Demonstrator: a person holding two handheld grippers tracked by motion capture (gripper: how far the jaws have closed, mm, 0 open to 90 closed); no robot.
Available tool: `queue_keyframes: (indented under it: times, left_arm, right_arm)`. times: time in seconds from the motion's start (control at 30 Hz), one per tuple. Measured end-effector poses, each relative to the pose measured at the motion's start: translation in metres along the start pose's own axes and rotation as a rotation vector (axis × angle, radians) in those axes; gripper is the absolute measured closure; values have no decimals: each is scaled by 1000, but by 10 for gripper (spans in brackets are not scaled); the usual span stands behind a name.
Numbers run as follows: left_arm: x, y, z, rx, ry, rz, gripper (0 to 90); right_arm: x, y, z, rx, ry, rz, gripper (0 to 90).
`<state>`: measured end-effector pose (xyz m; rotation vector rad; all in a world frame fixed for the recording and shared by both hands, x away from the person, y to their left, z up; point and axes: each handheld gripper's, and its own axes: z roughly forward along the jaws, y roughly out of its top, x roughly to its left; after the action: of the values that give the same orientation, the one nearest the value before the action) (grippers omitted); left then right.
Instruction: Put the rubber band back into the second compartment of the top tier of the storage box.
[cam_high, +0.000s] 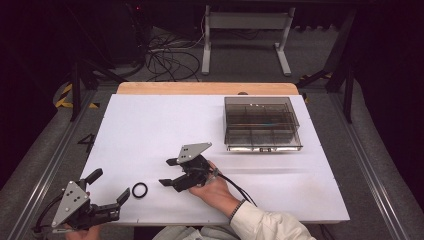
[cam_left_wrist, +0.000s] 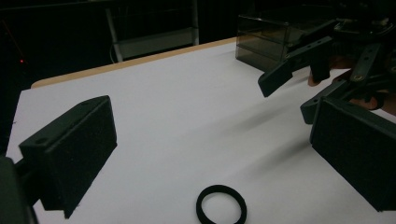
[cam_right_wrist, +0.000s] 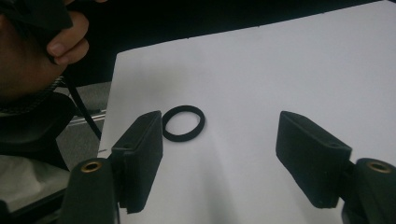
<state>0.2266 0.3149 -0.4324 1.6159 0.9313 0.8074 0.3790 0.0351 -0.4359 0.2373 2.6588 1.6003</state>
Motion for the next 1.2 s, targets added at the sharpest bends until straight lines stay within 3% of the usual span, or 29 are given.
queue_keyframes:
  times: [0.6, 1.2]
  left_arm:
    - [1, -3, -7, -1, 17, -9, 16]
    - [0, -3, -7, 3, 22, -6, 18]
  right_arm:
    - [12, -2, 53, 71, 18, -24, 489]
    - [15, -7, 80, 113, -7, 2, 605]
